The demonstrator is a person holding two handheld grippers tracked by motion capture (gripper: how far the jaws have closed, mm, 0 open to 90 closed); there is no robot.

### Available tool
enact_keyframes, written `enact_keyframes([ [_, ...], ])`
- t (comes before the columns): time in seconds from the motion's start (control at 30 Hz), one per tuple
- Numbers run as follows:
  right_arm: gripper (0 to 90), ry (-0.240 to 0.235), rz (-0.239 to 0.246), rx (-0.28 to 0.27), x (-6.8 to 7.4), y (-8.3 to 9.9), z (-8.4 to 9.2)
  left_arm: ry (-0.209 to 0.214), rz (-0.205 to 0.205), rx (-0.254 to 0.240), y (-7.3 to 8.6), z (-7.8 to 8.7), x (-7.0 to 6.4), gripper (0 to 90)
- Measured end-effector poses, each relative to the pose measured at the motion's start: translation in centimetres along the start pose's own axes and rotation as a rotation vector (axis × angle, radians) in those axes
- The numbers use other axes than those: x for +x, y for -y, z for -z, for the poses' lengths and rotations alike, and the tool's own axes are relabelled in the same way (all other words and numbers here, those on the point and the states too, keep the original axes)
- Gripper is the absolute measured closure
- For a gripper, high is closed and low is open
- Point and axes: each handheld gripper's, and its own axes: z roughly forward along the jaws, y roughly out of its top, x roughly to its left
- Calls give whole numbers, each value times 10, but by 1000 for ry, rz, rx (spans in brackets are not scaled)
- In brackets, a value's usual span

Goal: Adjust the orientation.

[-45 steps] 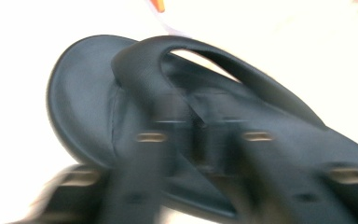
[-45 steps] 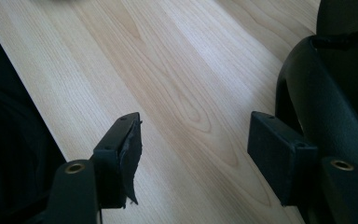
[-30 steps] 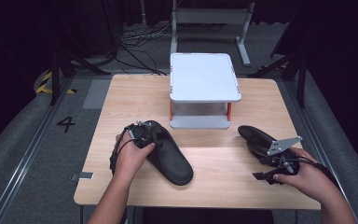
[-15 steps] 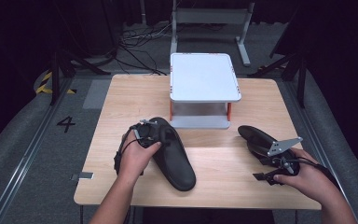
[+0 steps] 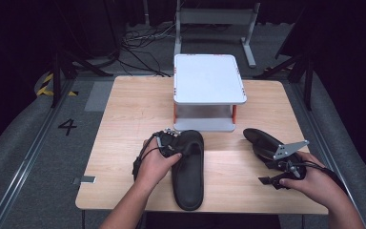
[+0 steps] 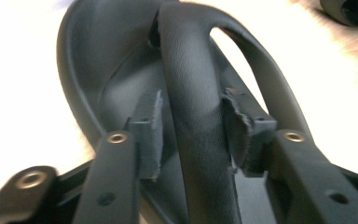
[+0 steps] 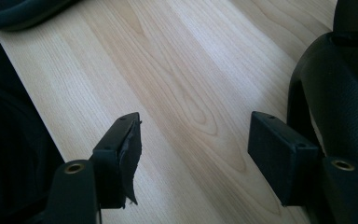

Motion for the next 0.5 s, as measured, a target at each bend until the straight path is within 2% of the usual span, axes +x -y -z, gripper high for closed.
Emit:
enact_keyframes([
  [0.07, 360, 6, 0, -1, -1, 0, 1, -4, 2, -23, -1, 6, -1, 490],
  [0.1, 360, 8, -1, -4, -1, 0, 2, -11, -10, -41, -2, 11, -1, 457],
  [0.13, 361, 13, 0, -11, -1, 0, 3, -27, -26, -49, -3, 14, -2, 414],
  [0.17, 362, 17, -2, -19, -2, 0, 4, -49, -59, -57, -3, 18, -2, 387],
  [0.23, 362, 35, 2, -39, -3, 0, 8, -67, -102, -48, -4, 26, -3, 390],
  [0.3, 363, 58, -10, -53, -5, 0, 14, -51, -162, -33, -4, 34, -3, 373],
  [0.4, 367, 74, -25, -72, -9, 3, 20, -42, -228, -30, -4, 49, -1, 348],
  [0.5, 373, 110, -46, -84, -15, 5, 25, -26, -242, -32, -2, 59, 8, 325],
])
